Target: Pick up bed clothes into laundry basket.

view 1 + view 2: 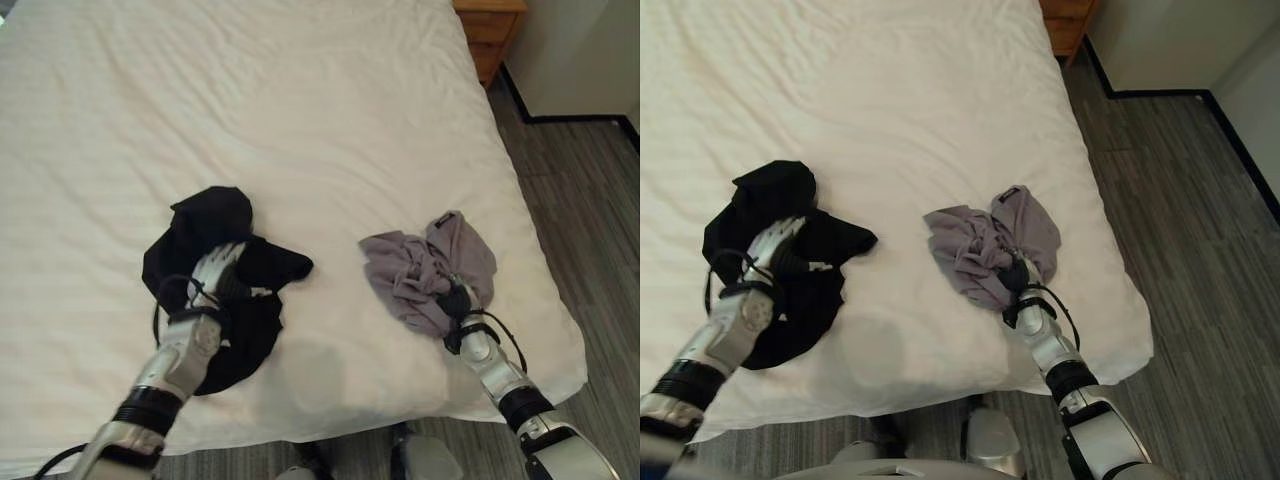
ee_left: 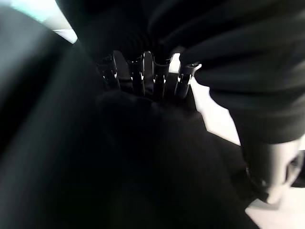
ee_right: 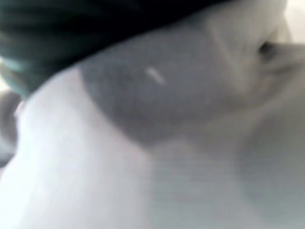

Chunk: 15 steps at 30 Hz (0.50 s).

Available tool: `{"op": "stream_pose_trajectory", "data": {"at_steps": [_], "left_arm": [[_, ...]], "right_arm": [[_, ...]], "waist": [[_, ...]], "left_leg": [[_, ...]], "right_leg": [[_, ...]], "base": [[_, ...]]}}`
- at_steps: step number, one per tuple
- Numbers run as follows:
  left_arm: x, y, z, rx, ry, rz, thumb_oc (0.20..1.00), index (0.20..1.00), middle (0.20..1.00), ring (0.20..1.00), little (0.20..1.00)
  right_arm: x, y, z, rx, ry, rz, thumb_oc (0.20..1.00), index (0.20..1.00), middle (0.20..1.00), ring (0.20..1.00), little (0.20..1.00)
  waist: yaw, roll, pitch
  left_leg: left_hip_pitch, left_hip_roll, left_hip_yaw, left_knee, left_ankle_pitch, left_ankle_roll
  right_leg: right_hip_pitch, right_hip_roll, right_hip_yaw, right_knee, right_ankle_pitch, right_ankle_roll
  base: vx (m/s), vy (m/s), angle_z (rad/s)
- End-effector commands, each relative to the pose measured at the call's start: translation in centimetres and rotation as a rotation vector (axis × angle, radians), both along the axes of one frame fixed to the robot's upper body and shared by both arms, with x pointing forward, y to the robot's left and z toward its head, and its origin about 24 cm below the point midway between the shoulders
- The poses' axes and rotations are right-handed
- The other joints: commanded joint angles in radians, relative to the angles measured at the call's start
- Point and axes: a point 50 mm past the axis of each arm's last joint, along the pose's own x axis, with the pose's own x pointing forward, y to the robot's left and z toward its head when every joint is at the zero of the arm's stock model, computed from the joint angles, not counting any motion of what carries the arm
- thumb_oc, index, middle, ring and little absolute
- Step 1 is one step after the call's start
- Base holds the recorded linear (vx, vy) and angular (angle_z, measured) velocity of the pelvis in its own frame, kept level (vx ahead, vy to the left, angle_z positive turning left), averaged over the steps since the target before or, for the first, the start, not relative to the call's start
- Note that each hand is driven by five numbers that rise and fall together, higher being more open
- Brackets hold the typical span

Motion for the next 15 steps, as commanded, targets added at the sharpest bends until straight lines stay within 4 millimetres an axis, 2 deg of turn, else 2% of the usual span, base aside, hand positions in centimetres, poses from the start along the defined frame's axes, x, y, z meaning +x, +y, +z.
{"op": "stream_pose_trajectory", "data": {"at_steps": [1, 2, 9, 13, 15], "left_arm": [[-0.3, 2.4, -2.4, 0.061, 0.134, 0.13, 0.235, 0.235, 0.235, 0.235, 0.235], [-0.2, 2.6, -3.1, 0.053, 0.164, 0.15, 0.2, 0.2, 0.2, 0.2, 0.2], [0.6, 3.4, -4.8, 0.017, 0.255, 0.226, 0.2, 0.2, 0.2, 0.2, 0.2], [-0.2, 3.0, -7.1, -0.02, 0.341, 0.255, 0.2, 0.2, 0.2, 0.2, 0.2], [-0.5, 2.9, -7.6, -0.036, 0.353, 0.26, 0.2, 0.2, 0.2, 0.2, 0.2]], "right_arm": [[-10.6, -4.7, -11.2, -0.143, 0.712, -0.129, 0.2, 0.2, 0.2, 0.2, 0.2], [-10.6, -4.7, -11.3, -0.147, 0.715, -0.126, 0.2, 0.2, 0.2, 0.2, 0.2], [-10.6, -4.6, -11.5, -0.142, 0.723, -0.144, 0.2, 0.2, 0.2, 0.2, 0.2], [-10.6, -4.9, -11.5, -0.129, 0.72, -0.171, 0.2, 0.2, 0.2, 0.2, 0.2], [-10.7, -4.9, -11.5, -0.127, 0.721, -0.174, 0.2, 0.2, 0.2, 0.2, 0.2]], "waist": [[0.013, 0.042, 0.043], [0.012, 0.042, 0.042], [-0.003, 0.047, 0.033], [-0.008, 0.05, 0.028], [-0.009, 0.051, 0.026]], "left_leg": [[0.007, 0.12, -0.011, 0.007, 0.065, -0.13], [0.006, 0.12, -0.011, 0.007, 0.066, -0.13], [0.003, 0.121, -0.002, 0.007, 0.067, -0.13], [0.019, 0.123, 0.003, 0.007, 0.062, -0.127], [0.024, 0.123, 0.002, 0.007, 0.06, -0.127]], "right_leg": [[-0.012, -0.067, -0.023, 0.018, -0.055, 0.083], [-0.013, -0.066, -0.023, 0.018, -0.053, 0.083], [-0.026, -0.057, -0.014, 0.018, -0.049, 0.084], [-0.014, -0.054, -0.013, 0.018, -0.055, 0.08], [-0.01, -0.053, -0.013, 0.018, -0.057, 0.079]], "base": [[0.0, 0.0, 0.0], [0.0, 0.0, 0.0], [0.0, 0.0, 0.0], [0.02, 0.002, -0.07], [0.02, 0.003, -0.1]]}}
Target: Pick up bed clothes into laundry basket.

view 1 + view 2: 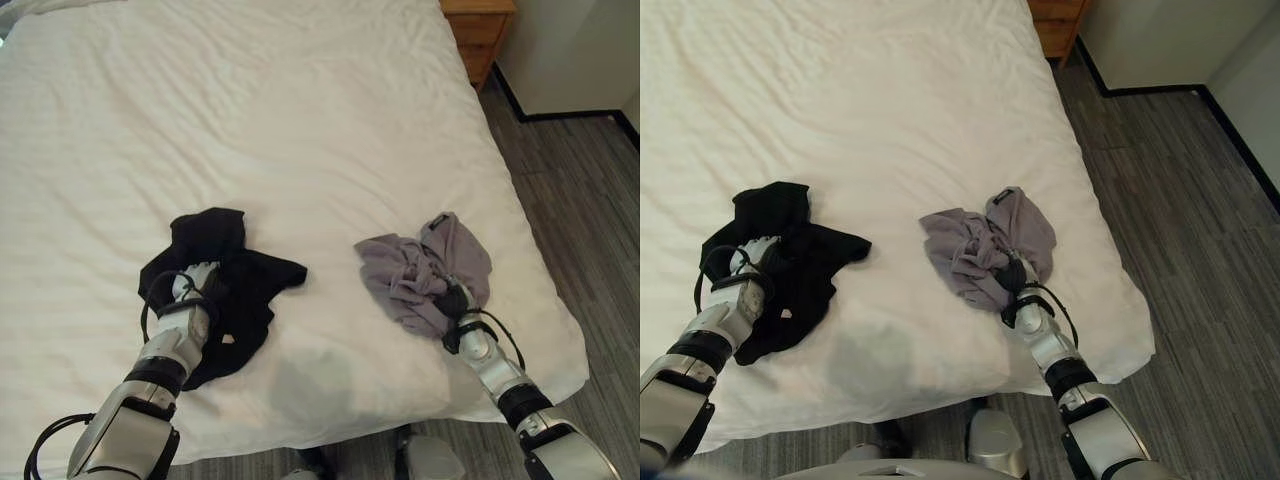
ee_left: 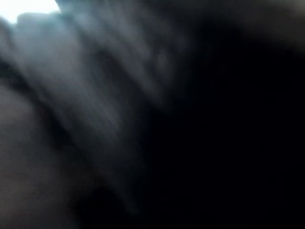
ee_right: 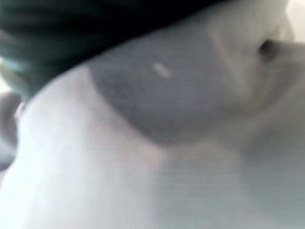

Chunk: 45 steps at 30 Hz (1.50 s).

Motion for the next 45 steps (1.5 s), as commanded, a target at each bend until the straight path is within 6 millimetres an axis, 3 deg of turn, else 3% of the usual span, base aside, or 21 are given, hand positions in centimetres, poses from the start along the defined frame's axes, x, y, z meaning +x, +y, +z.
{"op": "stream_pose_trajectory", "data": {"at_steps": [1, 4, 6, 8, 10, 11, 12, 15, 16, 17, 20, 22, 23, 29, 31, 32, 33, 36, 40, 43, 45], "left_arm": [[-2.4, -0.6, -4.7, -0.124, 0.148, 0.068, 0.2, 0.2, 0.2, 0.2, 0.2], [-1.6, -1.7, -3.7, -0.255, 0.036, 0.065, 0.2, 0.2, 0.2, 0.2, 0.2], [-0.4, -3.7, -0.9, -0.436, -0.206, 0.019, 0.2, 0.2, 0.2, 0.2, 0.2], [-1.7, -5.1, 0.1, -0.613, -0.381, 0.002, 0.2, 0.2, 0.2, 0.2, 0.2], [-3.0, -5.2, 1.3, -0.748, -0.527, 0.016, 0.2, 0.2, 0.2, 0.2, 0.2], [-4.3, -4.6, 2.7, -0.806, -0.695, 0.062, 0.2, 0.2, 0.2, 0.2, 0.2], [-4.4, -4.6, 2.7, -0.807, -0.693, 0.063, 0.2, 0.2, 0.2, 0.2, 0.2], [-6.6, -4.3, 3.8, -0.823, -0.878, 0.122, 0.2, 0.2, 0.2, 0.2, 0.2], [-6.7, -4.4, 3.7, -0.823, -0.876, 0.123, 0.2, 0.2, 0.2, 0.2, 0.2], [-8.2, -5.3, 5.6, -0.849, -1.009, 0.075, 0.2, 0.2, 0.2, 0.2, 0.2], [-8.9, -5.6, 7.0, -0.86, -1.06, 0.02, 0.2, 0.2, 0.2, 0.2, 0.2], [-9.2, -6.5, 8.8, -0.884, -1.092, -0.077, 0.2, 0.2, 0.2, 0.2, 0.2], [-9.2, -6.5, 8.7, -0.885, -1.087, -0.079, 0.2, 0.2, 0.2, 0.2, 0.2], [-9.7, -7.3, 11.0, -0.901, -1.157, -0.176, 0.2, 0.2, 0.2, 0.2, 0.2], [-9.5, -7.1, 11.1, -0.871, -1.184, -0.153, 0.2, 0.2, 0.2, 0.2, 0.2], [-9.0, -6.8, 10.9, -0.867, -1.2, -0.104, 0.2, 0.2, 0.2, 0.2, 0.2], [-8.8, -6.8, 10.8, -0.873, -1.201, -0.093, 0.2, 0.2, 0.2, 0.2, 0.2], [-8.9, -6.9, 10.9, -0.904, -1.218, -0.101, 0.2, 0.2, 0.2, 0.2, 0.2], [-9.8, -7.6, 11.4, -0.939, -1.211, -0.163, 0.2, 0.2, 0.2, 0.2, 0.2], [-10.6, -8.4, 12.6, -0.987, -1.229, -0.237, 0.2, 0.2, 0.2, 0.2, 0.2], [-10.9, -9.3, 12.9, -1.016, -1.191, -0.309, 0.2, 0.2, 0.2, 0.2, 0.2]], "right_arm": [[-11.1, -5.7, -11.5, -0.151, 0.7, -0.2, 0.2, 0.2, 0.2, 0.2, 0.2], [-11.4, -6.2, -11.4, -0.147, 0.694, -0.225, 0.2, 0.2, 0.2, 0.2, 0.2], [-10.9, -6.8, -10.9, -0.134, 0.645, -0.255, 0.2, 0.2, 0.2, 0.2, 0.2], [-10.0, -7.1, -9.6, -0.085, 0.537, -0.288, 0.2, 0.2, 0.2, 0.2, 0.2], [-8.7, -7.0, -7.7, -0.045, 0.405, -0.285, 0.2, 0.2, 0.2, 0.2, 0.2], [-7.1, -7.2, -5.0, -0.032, 0.255, -0.268, 0.2, 0.2, 0.2, 0.2, 0.2], [-7.2, -7.3, -5.1, -0.033, 0.258, -0.268, 0.2, 0.2, 0.2, 0.2, 0.2], [-5.2, -6.9, 0.0, -0.063, 0.0, -0.191, 0.2, 0.2, 0.2, 0.2, 0.2], [-5.3, -6.9, 0.0, -0.064, 0.003, -0.191, 0.2, 0.2, 0.2, 0.2, 0.2], [-4.8, -7.1, 4.5, -0.114, -0.228, -0.164, 0.2, 0.2, 0.2, 0.2, 0.2], [-5.7, -7.9, 6.5, -0.141, -0.332, -0.187, 0.2, 0.2, 0.2, 0.2, 0.2], [-6.9, -8.3, 9.3, -0.144, -0.47, -0.228, 0.2, 0.2, 0.2, 0.2, 0.2], [-7.1, -8.3, 9.3, -0.144, -0.466, -0.231, 0.2, 0.2, 0.2, 0.2, 0.2], [-8.7, -8.0, 12.3, -0.132, -0.648, -0.272, 0.2, 0.2, 0.2, 0.2, 0.2], [-8.9, -7.7, 13.4, -0.165, -0.725, -0.282, 0.2, 0.2, 0.2, 0.2, 0.2], [-8.9, -7.1, 14.7, -0.205, -0.814, -0.278, 0.2, 0.2, 0.2, 0.2, 0.2], [-9.1, -7.0, 15.3, -0.226, -0.852, -0.277, 0.2, 0.2, 0.2, 0.2, 0.2], [-9.6, -6.7, 16.6, -0.256, -0.943, -0.282, 0.2, 0.2, 0.2, 0.2, 0.2], [-9.7, -6.0, 17.0, -0.248, -0.98, -0.255, 0.2, 0.2, 0.2, 0.2, 0.2], [-9.7, -5.6, 17.3, -0.257, -0.988, -0.224, 0.2, 0.2, 0.2, 0.2, 0.2], [-9.1, -4.6, 17.5, -0.252, -0.991, -0.159, 0.2, 0.2, 0.2, 0.2, 0.2]], "waist": [[0.007, 0.055, 0.03], [0.007, 0.059, 0.022], [0.009, 0.057, 0.023], [0.01, 0.046, 0.031], [0.026, 0.002, 0.06], [0.052, -0.028, 0.07], [0.05, -0.027, 0.069], [0.101, -0.056, 0.057], [0.1, -0.058, 0.054], [0.105, -0.06, 0.031], [0.088, -0.063, -0.003], [0.056, -0.08, -0.022], [0.064, -0.083, -0.023], [-0.002, -0.108, -0.026], [0.001, -0.083, -0.01], [0.01, -0.058, -0.008], [0.007, -0.052, -0.008], [-0.001, -0.04, -0.022], [0.026, -0.012, -0.038], [0.057, 0.008, -0.051], [0.086, 0.024, -0.068]], "left_leg": [[0.017, 0.118, -0.02, 0.006, 0.061, -0.12], [0.029, 0.116, -0.026, 0.006, 0.057, -0.118], [0.038, 0.11, -0.033, 0.006, 0.05, -0.114], [0.059, 0.098, -0.037, 0.009, 0.056, -0.108], [0.0, 0.111, -0.06, 0.159, 0.043, -0.104], [-0.037, 0.087, -0.182, 0.258, 0.032, -0.116], [-0.039, 0.088, -0.184, 0.263, 0.03, -0.116], [-0.049, -0.026, -0.459, 0.248, -0.097, -0.064], [-0.051, -0.029, -0.459, 0.244, -0.092, -0.062], [0.006, -0.062, -0.599, 0.136, -0.121, -0.017], [0.059, -0.041, -0.546, 0.057, -0.093, -0.012], [0.096, -0.049, -0.486, 0.006, -0.084, -0.002], [0.098, -0.051, -0.481, 0.006, -0.085, -0.001], [0.109, -0.07, -0.413, 0.006, -0.097, 0.017], [0.108, -0.047, -0.359, 0.006, -0.083, 0.016], [0.099, -0.02, -0.296, 0.006, -0.061, 0.008], [0.1, -0.011, -0.271, 0.006, -0.057, 0.007], [0.093, 0.007, -0.198, 0.006, -0.033, 0.018], [0.095, 0.019, -0.105, 0.006, -0.032, 0.029], [0.098, 0.028, 0.007, 0.01, -0.007, 0.034], [0.107, 0.05, 0.132, 0.017, 0.015, 0.034]], "right_leg": [[-0.003, -0.056, -0.027, 0.016, -0.056, 0.075], [0.013, -0.055, -0.033, 0.016, -0.064, 0.074], [0.028, -0.056, -0.036, 0.016, -0.072, 0.073], [0.051, -0.05, -0.031, 0.016, -0.089, 0.067], [0.062, -0.047, -0.005, 0.016, -0.082, 0.041], [0.062, -0.039, 0.023, 0.016, -0.079, 0.034], [0.063, -0.039, 0.022, 0.016, -0.079, 0.034], [0.051, -0.037, 0.085, 0.016, -0.07, 0.042], [0.048, -0.04, 0.085, 0.016, -0.067, 0.042], [0.033, 0.004, 0.174, 0.016, -0.054, 0.051], [0.024, 0.006, 0.195, 0.016, -0.038, 0.061], [0.012, -0.015, 0.217, 0.022, -0.003, 0.098], [0.012, -0.016, 0.221, 0.022, -0.003, 0.1], [-0.042, -0.04, 0.244, 0.058, 0.062, 0.154], [-0.076, -0.06, 0.099, 0.117, 0.034, 0.138], [-0.053, -0.108, -0.109, 0.162, -0.025, 0.089], [-0.039, -0.115, -0.156, 0.195, -0.045, 0.08], [-0.01, -0.127, -0.169, 0.286, -0.071, 0.071], [0.067, -0.202, -0.231, 0.367, -0.101, 0.081], [0.132, -0.252, -0.36, 0.365, -0.091, 0.085], [0.178, -0.293, -0.49, 0.377, -0.062, 0.095]], "base": [[0.03, 0.007, -0.03], [0.01, 0.002, -0.01], [-0.02, -0.036, 0.05], [-0.04, -0.068, 0.06], [-0.16, -0.118, -0.01], [-0.13, -0.065, -0.09], [-0.04, 0.041, -0.2], [0.01, 0.134, -0.91], [0.0, 0.252, -1.36], [-0.02, 0.191, -1.46], [-0.01, 0.221, -1.25], [-0.12, 0.291, -0.72], [-0.13, 0.269, -0.82], [-0.14, 0.16, -0.59], [-0.26, 0.144, -0.59], [-0.3, 0.161, -1.33], [-0.31, 0.16, -1.53], [-0.16, 0.106, -0.91], [-0.08, 0.055, -0.92], [-0.16, -0.015, -1.42], [-0.15, -0.077, -2.34]]}}
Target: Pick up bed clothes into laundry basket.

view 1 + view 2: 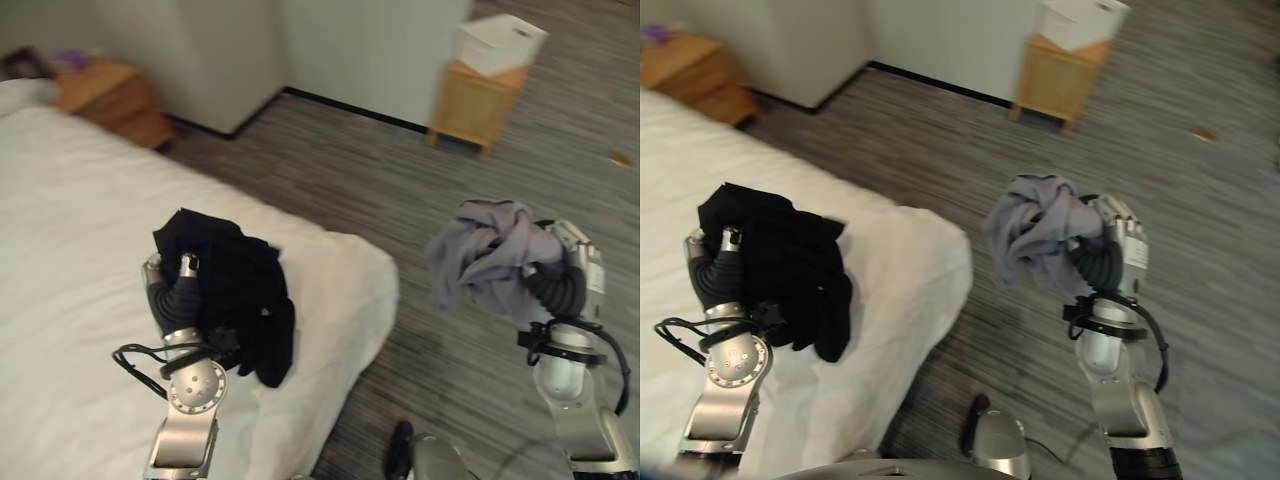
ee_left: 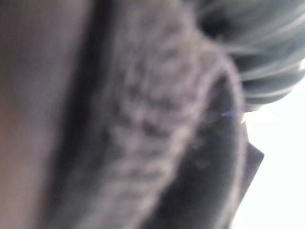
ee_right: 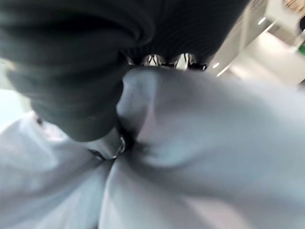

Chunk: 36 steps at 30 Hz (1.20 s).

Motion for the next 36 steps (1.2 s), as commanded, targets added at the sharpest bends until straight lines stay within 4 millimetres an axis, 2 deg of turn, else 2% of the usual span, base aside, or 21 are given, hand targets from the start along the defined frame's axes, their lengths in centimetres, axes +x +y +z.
{"op": "stream_pose_trajectory", "data": {"at_steps": [1, 2, 4, 5, 8, 11, 12, 13, 15, 17, 19, 21, 22, 25, 27, 29, 31, 32, 34, 35, 36], "left_arm": [[-1.0, -1.5, 2.2, 0.025, -0.143, -0.122, 0.2, 0.2, 0.2, 0.2, 0.2], [-0.9, -1.8, 1.9, 0.028, -0.124, -0.146, 0.2, 0.2, 0.2, 0.2, 0.2], [-0.6, -2.4, 1.2, 0.01, -0.087, -0.198, 0.2, 0.2, 0.2, 0.2, 0.2], [-0.3, -2.9, 0.2, -0.018, -0.043, -0.237, 0.2, 0.2, 0.2, 0.2, 0.2], [-0.1, -3.3, -0.8, -0.076, -0.005, -0.278, 0.2, 0.2, 0.2, 0.2, 0.2], [0.2, -4.1, -1.8, -0.078, 0.044, -0.335, 0.2, 0.2, 0.2, 0.2, 0.2], [0.5, -4.3, -2.7, -0.122, 0.072, -0.328, 0.2, 0.2, 0.2, 0.2, 0.2], [0.5, -4.3, -2.7, -0.123, 0.069, -0.329, 0.2, 0.2, 0.2, 0.2, 0.2], [0.7, -4.4, -3.3, -0.142, 0.092, -0.327, 0.2, 0.2, 0.2, 0.2, 0.2], [0.4, -4.2, -4.2, -0.165, 0.126, -0.323, 0.2, 0.2, 0.2, 0.2, 0.2], [0.2, -4.1, -4.6, -0.18, 0.145, -0.316, 0.2, 0.2, 0.2, 0.2, 0.2], [0.0, -3.7, -5.4, -0.197, 0.179, -0.294, 0.2, 0.2, 0.2, 0.2, 0.2], [-0.3, -3.4, -6.0, -0.211, 0.208, -0.277, 0.2, 0.2, 0.2, 0.2, 0.2], [-0.5, -3.1, -6.3, -0.242, 0.218, -0.262, 0.2, 0.2, 0.2, 0.2, 0.2], [-0.6, -3.0, -6.4, -0.254, 0.217, -0.254, 0.2, 0.2, 0.2, 0.2, 0.2], [-1.1, -2.8, -6.7, -0.261, 0.235, -0.249, 0.2, 0.2, 0.2, 0.2, 0.2], [-1.2, -2.5, -6.6, -0.252, 0.237, -0.242, 0.2, 0.2, 0.2, 0.2, 0.2], [-1.1, -2.6, -6.6, -0.241, 0.242, -0.249, 0.2, 0.2, 0.2, 0.2, 0.2], [-0.7, -2.6, -6.4, -0.207, 0.255, -0.264, 0.2, 0.2, 0.2, 0.2, 0.2], [-0.4, -2.6, -6.1, -0.167, 0.26, -0.275, 0.2, 0.2, 0.2, 0.2, 0.2], [-0.4, -2.6, -6.1, -0.167, 0.26, -0.274, 0.2, 0.2, 0.2, 0.2, 0.2]], "right_arm": [[-0.8, 0.4, 2.5, -0.073, -0.135, 0.051, 0.2, 0.2, 0.2, 0.2, 0.2], [-0.6, 0.7, 2.6, -0.079, -0.131, 0.072, 0.2, 0.2, 0.2, 0.2, 0.2], [-0.3, 1.2, 2.4, -0.078, -0.116, 0.103, 0.2, 0.2, 0.2, 0.2, 0.2], [-0.3, 1.4, 2.1, -0.073, -0.098, 0.122, 0.2, 0.2, 0.2, 0.2, 0.2], [-0.4, 1.6, 2.0, -0.095, -0.082, 0.156, 0.2, 0.2, 0.2, 0.2, 0.2], [0.0, 1.6, 2.1, -0.14, -0.063, 0.18, 0.2, 0.2, 0.2, 0.2, 0.2], [0.5, 2.1, 2.1, -0.167, -0.048, 0.209, 0.2, 0.2, 0.2, 0.2, 0.2], [0.6, 2.1, 2.1, -0.168, -0.049, 0.209, 0.2, 0.2, 0.2, 0.2, 0.2], [0.9, 1.8, 1.4, -0.186, -0.001, 0.201, 0.2, 0.2, 0.2, 0.2, 0.2], [0.9, 1.3, 0.7, -0.187, 0.048, 0.187, 0.2, 0.2, 0.2, 0.2, 0.2], [0.9, 1.2, 0.5, -0.19, 0.062, 0.185, 0.2, 0.2, 0.2, 0.2, 0.2], [1.0, 0.9, 0.2, -0.196, 0.089, 0.179, 0.2, 0.2, 0.2, 0.2, 0.2], [1.1, 0.6, 0.1, -0.203, 0.102, 0.166, 0.2, 0.2, 0.2, 0.2, 0.2], [1.8, 0.2, 0.6, -0.232, 0.097, 0.15, 0.2, 0.2, 0.2, 0.2, 0.2], [1.9, 0.3, 0.7, -0.241, 0.095, 0.149, 0.2, 0.2, 0.2, 0.2, 0.2], [2.1, 0.7, 0.5, -0.248, 0.105, 0.159, 0.2, 0.2, 0.2, 0.2, 0.2], [2.2, 1.1, 0.4, -0.251, 0.105, 0.162, 0.2, 0.2, 0.2, 0.2, 0.2], [2.3, 1.1, 0.5, -0.256, 0.097, 0.152, 0.2, 0.2, 0.2, 0.2, 0.2], [2.4, 1.0, 0.3, -0.262, 0.093, 0.129, 0.2, 0.2, 0.2, 0.2, 0.2], [2.4, 1.0, 0.6, -0.265, 0.082, 0.124, 0.2, 0.2, 0.2, 0.2, 0.2], [2.4, 1.0, 0.6, -0.265, 0.082, 0.124, 0.2, 0.2, 0.2, 0.2, 0.2]], "waist": [[0.032, 0.052, -0.087], [0.038, 0.054, -0.092], [0.045, 0.064, -0.096], [0.042, 0.071, -0.092], [0.039, 0.08, -0.088], [0.035, 0.082, -0.073], [0.073, 0.085, -0.045], [0.072, 0.086, -0.045], [0.105, 0.074, -0.035], [0.134, 0.064, -0.038], [0.137, 0.064, -0.042], [0.152, 0.068, -0.047], [0.176, 0.076, -0.046], [0.231, 0.083, -0.04], [0.245, 0.085, -0.047], [0.268, 0.085, -0.072], [0.293, 0.067, -0.078], [0.306, 0.049, -0.086], [0.316, 0.008, -0.086], [0.284, -0.005, -0.078], [0.285, -0.008, -0.079]], "left_leg": [[0.052, 0.107, 0.085, -0.134, 0.213, -0.043], [0.053, 0.118, 0.113, -0.133, 0.227, -0.05], [0.05, 0.143, 0.153, -0.128, 0.259, -0.071], [0.053, 0.176, 0.175, -0.116, 0.295, -0.104], [0.058, 0.213, 0.193, -0.082, 0.317, -0.136], [0.034, 0.256, 0.199, 0.026, 0.313, -0.164], [-0.016, 0.251, 0.058, 0.137, 0.316, -0.19], [-0.02, 0.254, 0.057, 0.144, 0.315, -0.189], [-0.078, 0.185, -0.099, 0.175, 0.253, -0.165], [-0.121, 0.126, -0.194, 0.174, 0.196, -0.143], [-0.131, 0.118, -0.198, 0.155, 0.187, -0.135], [-0.164, 0.093, -0.209, 0.106, 0.202, -0.127], [-0.204, 0.078, -0.203, 0.004, 0.279, -0.12], [-0.29, 0.085, -0.229, -0.133, 0.328, -0.125], [-0.305, 0.093, -0.234, -0.138, 0.336, -0.126], [-0.294, 0.091, -0.242, -0.143, 0.353, -0.111], [-0.284, 0.071, -0.268, -0.143, 0.38, -0.093], [-0.274, 0.054, -0.278, -0.143, 0.375, -0.075], [-0.24, 0.008, -0.277, -0.141, 0.332, -0.031], [-0.181, -0.023, -0.281, -0.144, 0.277, 0.0], [-0.183, -0.028, -0.279, -0.144, 0.275, 0.003]], "right_leg": [[0.192, -0.333, -0.246, 0.214, -0.055, 0.147], [0.2, -0.328, -0.259, 0.206, -0.057, 0.148], [0.22, -0.293, -0.264, 0.139, -0.098, 0.14], [0.231, -0.231, -0.232, 0.036, -0.129, 0.119], [0.24, -0.19, -0.205, -0.033, -0.135, 0.107], [0.264, -0.142, -0.171, -0.134, -0.142, 0.092], [0.266, -0.121, -0.106, -0.142, -0.17, 0.08], [0.264, -0.121, -0.107, -0.142, -0.17, 0.078], [0.265, -0.12, -0.056, -0.144, -0.178, 0.071], [0.269, -0.119, -0.013, -0.142, -0.181, 0.068], [0.272, -0.116, -0.006, -0.143, -0.186, 0.069], [0.287, -0.103, 0.007, -0.145, -0.196, 0.071], [0.304, -0.073, 0.011, -0.146, -0.198, 0.071], [0.359, -0.047, 0.02, -0.146, -0.241, 0.082], [0.378, -0.042, 0.023, -0.146, -0.254, 0.085], [0.411, -0.029, 0.044, -0.146, -0.276, 0.093], [0.435, -0.024, 0.064, -0.115, -0.298, 0.081], [0.437, -0.027, 0.071, -0.079, -0.301, 0.085], [0.399, -0.062, 0.069, 0.088, -0.25, 0.127], [0.315, -0.102, 0.074, 0.303, -0.123, 0.188], [0.307, -0.109, 0.078, 0.315, -0.129, 0.191]], "base": [[-0.1, -0.108, -2.75], [-0.06, -0.125, -2.2], [-0.11, -0.281, -1.36], [-0.09, -0.324, -1.78], [0.0, -0.268, -1.45], [0.05, -0.279, -0.98], [0.13, -0.189, -0.71], [0.15, -0.159, -1.09], [0.11, -0.115, -1.49], [0.21, -0.112, -0.88], [0.19, -0.039, -0.62], [0.29, -0.022, -0.18], [0.34, -0.008, -0.02], [0.39, -0.002, -0.4], [0.37, 0.011, -0.18], [0.51, 0.027, 0.26], [0.51, 0.031, -0.11], [0.46, 0.044, -0.26], [0.49, 0.145, -0.04], [0.38, 0.194, 0.14], [0.48, 0.238, 0.36]]}}
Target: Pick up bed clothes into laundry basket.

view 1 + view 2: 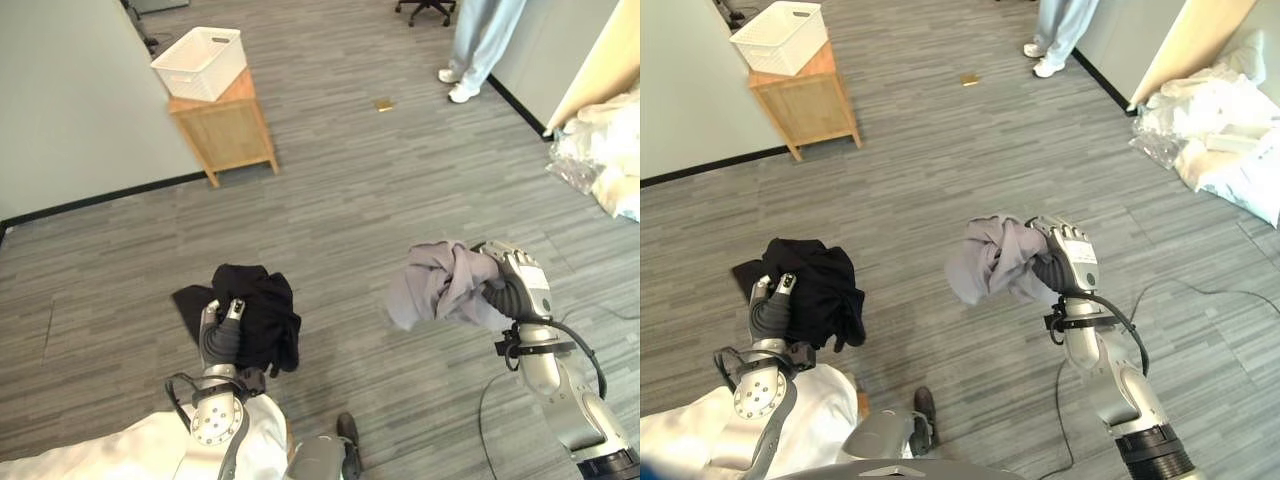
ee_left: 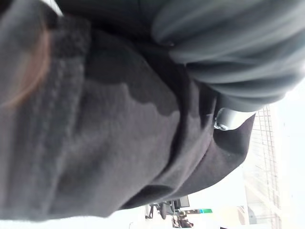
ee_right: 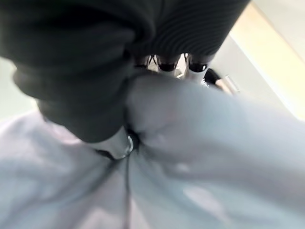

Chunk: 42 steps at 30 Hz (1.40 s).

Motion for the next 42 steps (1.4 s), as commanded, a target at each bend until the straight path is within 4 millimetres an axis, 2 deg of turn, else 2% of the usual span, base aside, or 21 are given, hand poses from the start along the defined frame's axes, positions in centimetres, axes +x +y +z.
{"op": "stream_pose_trajectory", "data": {"at_steps": [1, 3, 5, 8, 9, 11, 14, 19, 21, 23, 24, 26, 27, 29, 31, 32, 33, 34, 35, 38, 42], "left_arm": [[1.0, -1.2, 3.7, 0.068, -0.171, -0.091, 0.2, 0.2, 0.2, 0.2, 0.2], [1.6, -1.7, 4.3, 0.084, -0.193, -0.124, 0.2, 0.2, 0.2, 0.2, 0.2], [1.8, -2.3, 4.7, 0.093, -0.213, -0.164, 0.2, 0.2, 0.2, 0.2, 0.2], [1.9, -3.2, 4.6, 0.096, -0.208, -0.221, 0.2, 0.2, 0.2, 0.2, 0.2], [1.9, -3.2, 4.6, 0.096, -0.208, -0.222, 0.2, 0.2, 0.2, 0.2, 0.2], [2.0, -3.5, 4.3, 0.109, -0.194, -0.241, 0.2, 0.2, 0.2, 0.2, 0.2], [2.0, -3.2, 4.0, 0.116, -0.179, -0.232, 0.2, 0.2, 0.2, 0.2, 0.2], [1.8, -4.3, 3.3, 0.081, -0.161, -0.267, 0.2, 0.2, 0.2, 0.2, 0.2], [1.8, -4.5, 3.4, 0.039, -0.162, -0.279, 0.2, 0.2, 0.2, 0.2, 0.2], [2.0, -4.6, 3.8, 0.011, -0.182, -0.277, 0.2, 0.2, 0.2, 0.2, 0.2], [1.9, -4.3, 4.1, 0.011, -0.198, -0.266, 0.2, 0.2, 0.2, 0.2, 0.2], [1.9, -4.1, 4.3, 0.011, -0.205, -0.251, 0.2, 0.2, 0.2, 0.2, 0.2], [1.9, -3.9, 4.3, 0.01, -0.206, -0.238, 0.2, 0.2, 0.2, 0.2, 0.2], [1.9, -3.6, 4.4, 0.018, -0.206, -0.217, 0.2, 0.2, 0.2, 0.2, 0.2], [2.0, -3.0, 4.4, 0.076, -0.202, -0.18, 0.2, 0.2, 0.2, 0.2, 0.2], [2.0, -2.9, 4.4, 0.091, -0.204, -0.168, 0.2, 0.2, 0.2, 0.2, 0.2], [2.1, -2.3, 4.5, 0.102, -0.207, -0.127, 0.2, 0.2, 0.2, 0.2, 0.2], [2.1, -2.4, 4.5, 0.099, -0.208, -0.126, 0.2, 0.2, 0.2, 0.2, 0.2], [2.1, -2.0, 4.7, 0.097, -0.222, -0.1, 0.2, 0.2, 0.2, 0.2, 0.2], [1.8, -1.3, 4.6, 0.091, -0.221, -0.062, 0.2, 0.2, 0.2, 0.2, 0.2], [0.7, -0.2, 4.1, 0.074, -0.2, -0.008, 0.2, 0.2, 0.2, 0.2, 0.2]], "right_arm": [[0.7, -0.9, 4.5, -0.074, -0.221, -0.026, 0.2, 0.2, 0.2, 0.2, 0.2], [0.7, -1.3, 4.5, -0.092, -0.215, -0.038, 0.2, 0.2, 0.2, 0.2, 0.2], [0.6, -1.8, 4.4, -0.101, -0.2, -0.053, 0.2, 0.2, 0.2, 0.2, 0.2], [0.4, -2.6, 3.7, -0.098, -0.163, -0.084, 0.2, 0.2, 0.2, 0.2, 0.2], [0.4, -2.6, 3.7, -0.098, -0.163, -0.084, 0.2, 0.2, 0.2, 0.2, 0.2], [0.3, -3.3, 2.7, -0.099, -0.112, -0.117, 0.2, 0.2, 0.2, 0.2, 0.2], [0.3, -3.7, 1.7, -0.122, -0.057, -0.14, 0.2, 0.2, 0.2, 0.2, 0.2], [-1.0, -4.4, -0.1, -0.143, 0.03, -0.169, 0.2, 0.2, 0.2, 0.2, 0.2], [-1.1, -4.6, -0.1, -0.137, 0.032, -0.171, 0.2, 0.2, 0.2, 0.2, 0.2], [-0.9, -4.6, 0.8, -0.13, -0.006, -0.161, 0.2, 0.2, 0.2, 0.2, 0.2], [-0.5, -4.7, 1.7, -0.12, -0.044, -0.163, 0.2, 0.2, 0.2, 0.2, 0.2], [-0.3, -4.9, 2.2, -0.125, -0.062, -0.169, 0.2, 0.2, 0.2, 0.2, 0.2], [-0.2, -5.0, 2.6, -0.136, -0.076, -0.17, 0.2, 0.2, 0.2, 0.2, 0.2], [0.0, -5.2, 3.5, -0.142, -0.108, -0.169, 0.2, 0.2, 0.2, 0.2, 0.2], [0.4, -5.4, 4.7, -0.17, -0.143, -0.162, 0.2, 0.2, 0.2, 0.2, 0.2], [0.6, -5.5, 5.2, -0.184, -0.156, -0.16, 0.2, 0.2, 0.2, 0.2, 0.2], [1.0, -5.9, 6.2, -0.211, -0.182, -0.16, 0.2, 0.2, 0.2, 0.2, 0.2], [1.0, -5.9, 6.2, -0.213, -0.182, -0.159, 0.2, 0.2, 0.2, 0.2, 0.2], [1.3, -6.3, 7.0, -0.232, -0.204, -0.169, 0.2, 0.2, 0.2, 0.2, 0.2], [1.7, -6.3, 7.8, -0.239, -0.222, -0.164, 0.2, 0.2, 0.2, 0.2, 0.2], [2.6, -4.5, 8.5, -0.249, -0.246, -0.105, 0.2, 0.2, 0.2, 0.2, 0.2]], "waist": [[-0.05, 0.015, -0.03], [-0.087, 0.043, -0.016], [-0.123, 0.059, 0.003], [-0.166, 0.062, 0.01], [-0.167, 0.064, 0.009], [-0.201, 0.054, 0.012], [-0.225, 0.059, 0.018], [-0.267, 0.068, 0.005], [-0.266, 0.088, 0.007], [-0.259, 0.068, 0.034], [-0.244, 0.038, 0.054], [-0.237, 0.023, 0.061], [-0.231, 0.017, 0.065], [-0.22, 0.017, 0.061], [-0.201, 0.018, 0.045], [-0.197, 0.016, 0.035], [-0.173, 0.035, 0.021], [-0.176, 0.035, 0.021], [-0.162, 0.034, 0.018], [-0.15, 0.028, 0.014], [-0.085, 0.029, -0.042]], "left_leg": [[0.066, 0.067, -0.069, -0.192, 0.127, -0.074], [0.117, 0.07, -0.088, -0.192, 0.092, -0.074], [0.15, 0.056, -0.124, -0.192, 0.075, -0.081], [0.201, 0.044, -0.178, -0.192, 0.021, -0.103], [0.199, 0.047, -0.179, -0.192, 0.024, -0.103], [0.258, 0.029, -0.228, -0.192, -0.027, -0.12], [0.337, 0.024, -0.25, -0.192, -0.085, -0.137], [0.463, 0.006, -0.34, -0.174, -0.167, -0.137], [0.416, 0.046, -0.313, 0.013, -0.087, -0.195], [0.268, 0.104, -0.264, 0.34, 0.072, -0.27], [0.155, 0.162, -0.182, 0.565, 0.098, -0.273], [0.107, 0.202, -0.124, 0.629, 0.098, -0.269], [0.079, 0.252, -0.065, 0.637, 0.089, -0.264], [0.055, 0.316, 0.028, 0.514, 0.061, -0.239], [0.005, 0.286, 0.044, 0.345, 0.017, -0.233], [0.005, 0.258, 0.054, 0.22, 0.051, -0.225], [-0.023, 0.263, 0.05, -0.011, 0.158, -0.245], [-0.009, 0.252, 0.053, -0.046, 0.179, -0.245], [-0.045, 0.281, 0.08, -0.18, 0.215, -0.245], [-0.089, 0.318, 0.104, -0.188, 0.226, -0.249], [-0.052, 0.285, 0.092, -0.188, 0.291, -0.239]], "right_leg": [[-0.1, 0.039, 0.023, 0.422, 0.141, 0.1], [-0.198, -0.015, 0.009, 0.466, 0.124, 0.095], [-0.256, -0.021, 0.018, 0.381, 0.062, 0.06], [-0.305, 0.019, 0.06, 0.082, 0.001, 0.018], [-0.299, 0.024, 0.056, 0.066, 0.011, 0.016], [-0.365, 0.048, 0.109, -0.187, 0.106, 0.047], [-0.475, 0.037, 0.074, -0.214, 0.14, 0.069], [-0.4, 0.051, 0.107, -0.212, 0.198, 0.043], [-0.337, 0.062, 0.065, -0.208, 0.187, 0.02], [-0.256, 0.056, 0.029, -0.214, 0.151, -0.027], [-0.196, 0.064, 0.005, -0.214, 0.092, -0.07], [-0.17, 0.065, -0.005, -0.214, 0.068, -0.082], [-0.139, 0.072, -0.015, -0.214, 0.041, -0.088], [-0.084, 0.083, -0.036, -0.214, 0.002, -0.086], [-0.026, 0.1, -0.028, -0.214, -0.047, -0.068], [-0.009, 0.092, -0.032, -0.214, -0.057, -0.057], [0.043, 0.113, -0.033, -0.214, -0.087, -0.039], [0.044, 0.111, -0.036, -0.214, -0.087, -0.039], [0.095, 0.108, -0.048, -0.214, -0.109, -0.032], [0.134, 0.11, -0.052, -0.214, -0.12, -0.024], [0.198, 0.096, 0.003, -0.205, -0.133, -0.01]], "base": [[0.35, 0.136, 0.55], [0.47, 0.148, 0.64], [0.39, 0.049, 0.23], [0.38, -0.075, 0.56], [0.35, -0.091, 0.4], [0.59, -0.107, 0.55], [0.62, -0.09, 0.57], [0.62, -0.168, 0.97], [0.45, -0.229, 0.7], [0.34, -0.357, 0.56], [0.42, -0.45, 0.49], [0.27, -0.241, 0.08], [0.27, -0.099, -0.26], [0.5, -0.058, -0.12], [0.52, 0.066, 0.11], [0.67, 0.184, 0.18], [0.52, 0.156, 0.12], [0.7, 0.183, -0.15], [0.3, 0.074, -0.2], [0.44, 0.079, -0.21], [0.68, 0.166, -0.38]]}}
